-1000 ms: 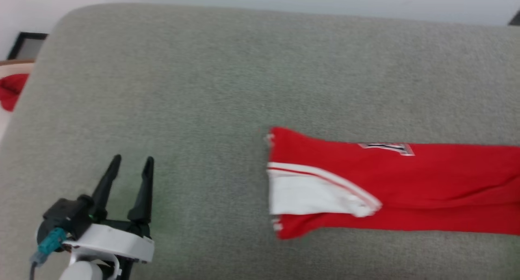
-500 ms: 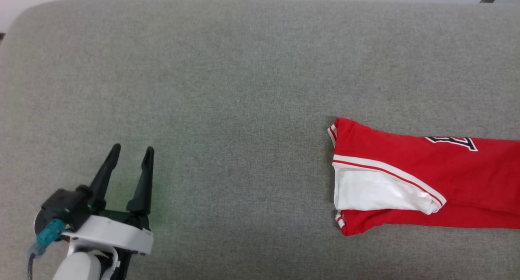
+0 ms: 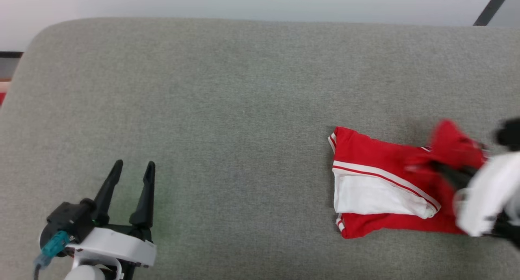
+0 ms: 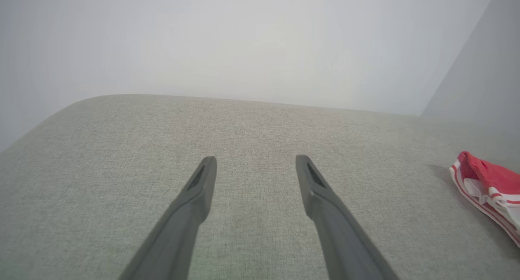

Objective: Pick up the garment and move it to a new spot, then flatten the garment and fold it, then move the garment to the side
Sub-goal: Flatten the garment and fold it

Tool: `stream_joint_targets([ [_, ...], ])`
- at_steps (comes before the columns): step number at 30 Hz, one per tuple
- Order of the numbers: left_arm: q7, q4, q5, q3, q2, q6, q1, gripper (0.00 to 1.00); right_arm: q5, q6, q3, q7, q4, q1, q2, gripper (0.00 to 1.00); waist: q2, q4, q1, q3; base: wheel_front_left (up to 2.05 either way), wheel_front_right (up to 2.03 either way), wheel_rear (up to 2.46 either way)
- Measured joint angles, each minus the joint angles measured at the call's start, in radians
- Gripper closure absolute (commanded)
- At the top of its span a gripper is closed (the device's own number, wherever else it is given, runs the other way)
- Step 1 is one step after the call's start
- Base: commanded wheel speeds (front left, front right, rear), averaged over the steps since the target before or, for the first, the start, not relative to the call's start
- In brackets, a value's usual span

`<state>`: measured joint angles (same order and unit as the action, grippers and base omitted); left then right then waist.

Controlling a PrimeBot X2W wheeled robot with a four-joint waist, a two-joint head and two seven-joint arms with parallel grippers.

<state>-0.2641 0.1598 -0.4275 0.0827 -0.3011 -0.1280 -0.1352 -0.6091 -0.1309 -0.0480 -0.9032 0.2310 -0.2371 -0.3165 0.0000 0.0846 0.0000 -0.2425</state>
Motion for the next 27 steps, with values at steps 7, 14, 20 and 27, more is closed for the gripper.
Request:
stream_joint_targets([
  [7, 0.0, 0.005, -0.007, 0.02, 0.01, 0.0, -0.001, 0.0, -0.004, 0.0, 0.226, 0.015, 0.003, -0.075, 0.04, 1.0, 0.0, 0.034, 0.0, 0.001, 0.0, 0.0, 0.0],
  [14, 0.0, 0.012, -0.017, 0.029, 0.022, 0.0, -0.008, 0.0, 0.007, 0.0, 0.291, 0.084, -0.123, -0.086, 0.029, 1.0, 0.0, 0.082, 0.0, -0.007, 0.0, 0.0, 0.0],
  [20, 0.0, 0.021, -0.022, 0.037, 0.036, 0.0, -0.015, 0.0, 0.003, 0.0, 0.334, 0.171, -0.282, -0.108, 0.04, 1.0, 0.0, 0.1, 0.0, -0.026, 0.0, 0.0, 0.0],
  [27, 0.0, 0.032, -0.031, 0.044, 0.042, 0.0, -0.04, 0.0, 0.01, 0.0, 0.412, 0.242, -0.434, -0.17, 0.05, 1.0, 0.0, 0.101, 0.0, -0.042, 0.0, 0.0, 0.0],
])
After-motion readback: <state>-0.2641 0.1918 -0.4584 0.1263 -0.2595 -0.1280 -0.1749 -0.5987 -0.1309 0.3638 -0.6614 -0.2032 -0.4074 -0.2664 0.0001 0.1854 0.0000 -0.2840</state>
